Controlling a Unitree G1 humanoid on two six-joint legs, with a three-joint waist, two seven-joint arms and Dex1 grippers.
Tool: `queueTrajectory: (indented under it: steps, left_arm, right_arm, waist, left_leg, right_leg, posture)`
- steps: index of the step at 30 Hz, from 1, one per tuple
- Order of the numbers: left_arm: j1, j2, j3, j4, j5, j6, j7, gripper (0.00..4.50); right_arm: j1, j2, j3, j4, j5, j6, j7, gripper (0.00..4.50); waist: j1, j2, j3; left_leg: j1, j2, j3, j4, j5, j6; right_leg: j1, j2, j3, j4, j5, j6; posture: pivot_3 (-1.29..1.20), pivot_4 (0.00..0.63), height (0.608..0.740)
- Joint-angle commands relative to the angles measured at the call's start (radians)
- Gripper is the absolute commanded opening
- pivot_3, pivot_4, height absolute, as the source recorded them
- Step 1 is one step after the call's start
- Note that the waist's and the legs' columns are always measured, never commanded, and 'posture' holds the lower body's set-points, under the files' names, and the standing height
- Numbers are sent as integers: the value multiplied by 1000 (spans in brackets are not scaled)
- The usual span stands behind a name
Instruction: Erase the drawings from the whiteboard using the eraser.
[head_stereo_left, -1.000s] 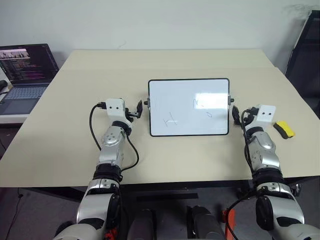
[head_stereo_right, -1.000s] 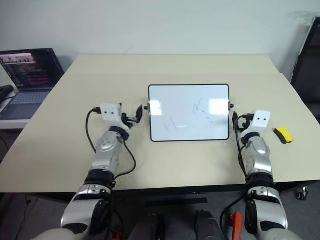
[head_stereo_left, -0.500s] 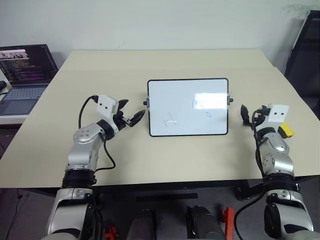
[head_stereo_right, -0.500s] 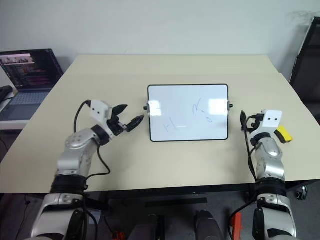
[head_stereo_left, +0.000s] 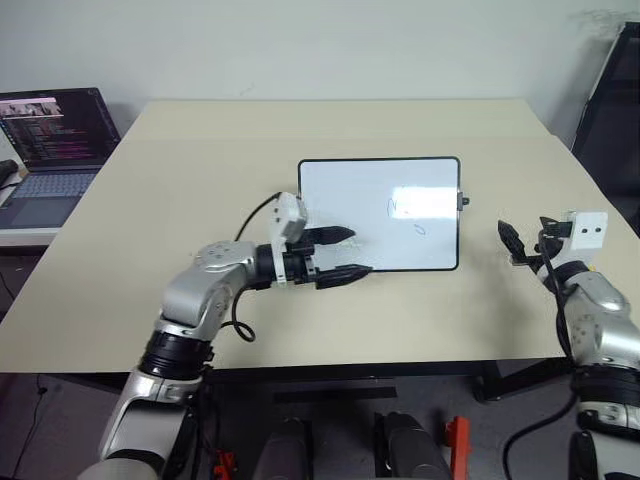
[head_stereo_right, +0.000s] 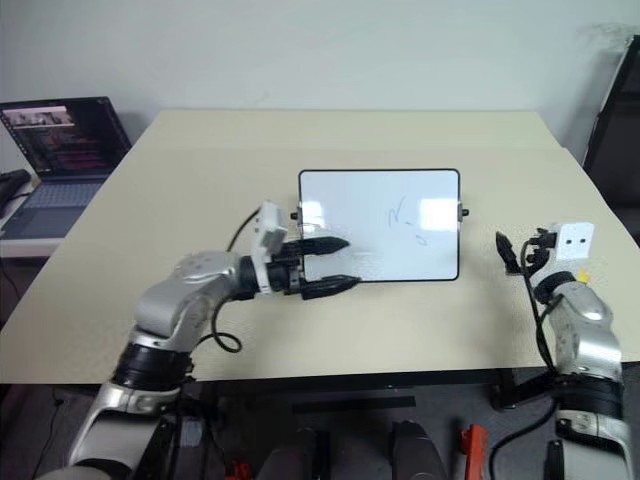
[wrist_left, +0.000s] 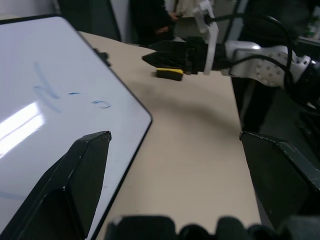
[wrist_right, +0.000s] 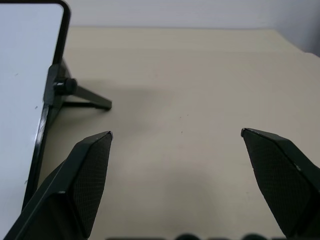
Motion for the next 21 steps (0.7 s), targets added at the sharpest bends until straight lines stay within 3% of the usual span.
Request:
queueTrajectory:
  steps: [1,8,14,21]
  left_arm:
    - [-34,-47,-54,26,29,-47,-35,4500]
    - [-75,-155,-126,112,94,-124,-60,4500]
    - [-69,-189,-129,128,127,-153,-47,4500]
    - [-41,-191,-123,91,130,-139,-40,4500]
  right_arm:
    - [-54,-90,-67,9,49,74,52,4434]
    - [-250,-283,-15,391,-41,93,151,4434]
    - [-473,-365,136,739,-188,123,279,4434]
    - [-597,-385,254,934,-321,76,391,4434]
  waist:
    - [-2,0,0]
    - [-3,0,0]
    - [-8,0,0]
    - [-7,0,0]
  left_leg:
    - [0,0,0,0,0,0]
    - [1,0,1,0,0,0]
    - [2,0,3,0,0,0]
    - [2,0,3,-1,0,0]
  right_leg:
    - [0,0,0,0,0,0]
    - [1,1,1,-1,0,0]
    - [1,0,2,-1,0,-1]
    - [1,0,3,-1,0,0]
  posture:
    - [0,150,740]
    - [0,150,740]
    - [0,150,740]
    - [0,150,740]
